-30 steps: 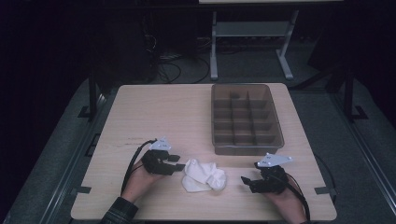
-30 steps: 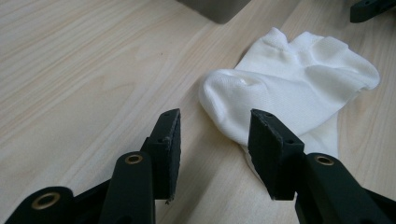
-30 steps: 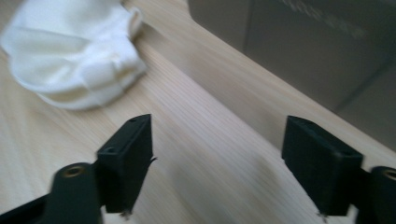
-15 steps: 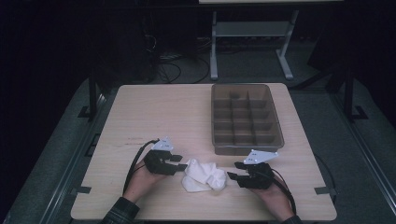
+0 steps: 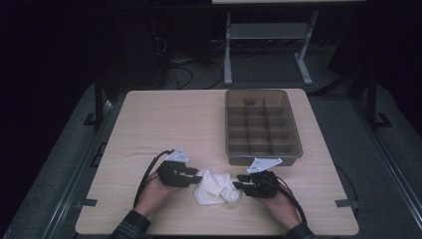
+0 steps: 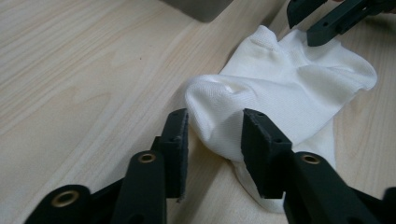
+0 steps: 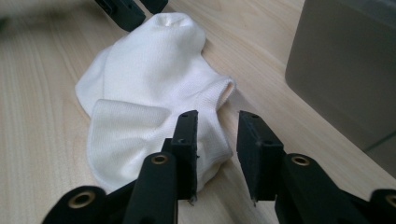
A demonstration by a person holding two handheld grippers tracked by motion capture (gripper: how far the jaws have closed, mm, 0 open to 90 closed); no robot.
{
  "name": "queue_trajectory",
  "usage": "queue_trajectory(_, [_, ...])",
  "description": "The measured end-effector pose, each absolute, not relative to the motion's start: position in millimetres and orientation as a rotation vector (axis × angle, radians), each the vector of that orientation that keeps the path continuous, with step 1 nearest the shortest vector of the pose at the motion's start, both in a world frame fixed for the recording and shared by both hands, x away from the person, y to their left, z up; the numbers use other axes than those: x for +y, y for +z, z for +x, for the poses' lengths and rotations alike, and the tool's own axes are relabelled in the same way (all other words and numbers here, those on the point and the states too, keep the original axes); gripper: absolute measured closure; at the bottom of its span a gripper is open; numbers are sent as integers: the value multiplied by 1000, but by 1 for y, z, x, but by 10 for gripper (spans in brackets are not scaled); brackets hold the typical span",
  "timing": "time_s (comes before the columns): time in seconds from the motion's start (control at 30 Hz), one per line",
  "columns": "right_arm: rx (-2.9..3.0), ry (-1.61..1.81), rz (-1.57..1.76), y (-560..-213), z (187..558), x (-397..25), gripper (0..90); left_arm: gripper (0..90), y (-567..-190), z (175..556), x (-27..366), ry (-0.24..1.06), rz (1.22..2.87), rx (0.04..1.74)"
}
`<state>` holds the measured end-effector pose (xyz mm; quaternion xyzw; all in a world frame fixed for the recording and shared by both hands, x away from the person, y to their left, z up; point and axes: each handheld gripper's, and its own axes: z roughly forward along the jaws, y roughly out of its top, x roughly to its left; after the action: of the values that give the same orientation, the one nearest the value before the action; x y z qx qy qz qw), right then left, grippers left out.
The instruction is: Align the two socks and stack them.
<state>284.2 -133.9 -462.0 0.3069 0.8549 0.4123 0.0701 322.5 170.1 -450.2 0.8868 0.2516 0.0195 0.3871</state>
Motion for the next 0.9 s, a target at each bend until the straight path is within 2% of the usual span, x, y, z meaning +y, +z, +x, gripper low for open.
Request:
queue_trajectory(0.2, [2595, 1230, 938, -467, 289, -130, 757, 753, -452, 323, 169, 37, 2276, 634])
queue_trajectory(0.37, [2598, 1224, 921, -467, 289, -128, 854, 900, -453, 323, 169, 8, 2281, 633])
queue_trajectory(0.73, [2585, 1243, 913, -462, 287, -129, 866, 900, -447, 322, 175, 40, 2243, 657])
queue_trajectory(0.77, [2587, 1240, 907, -463, 287, -129, 866, 828, -448, 324, 174, 46, 2239, 667])
queue_trajectory(0.9, [2589, 1239, 905, -463, 287, -129, 866, 746, -451, 328, 173, 53, 2230, 674])
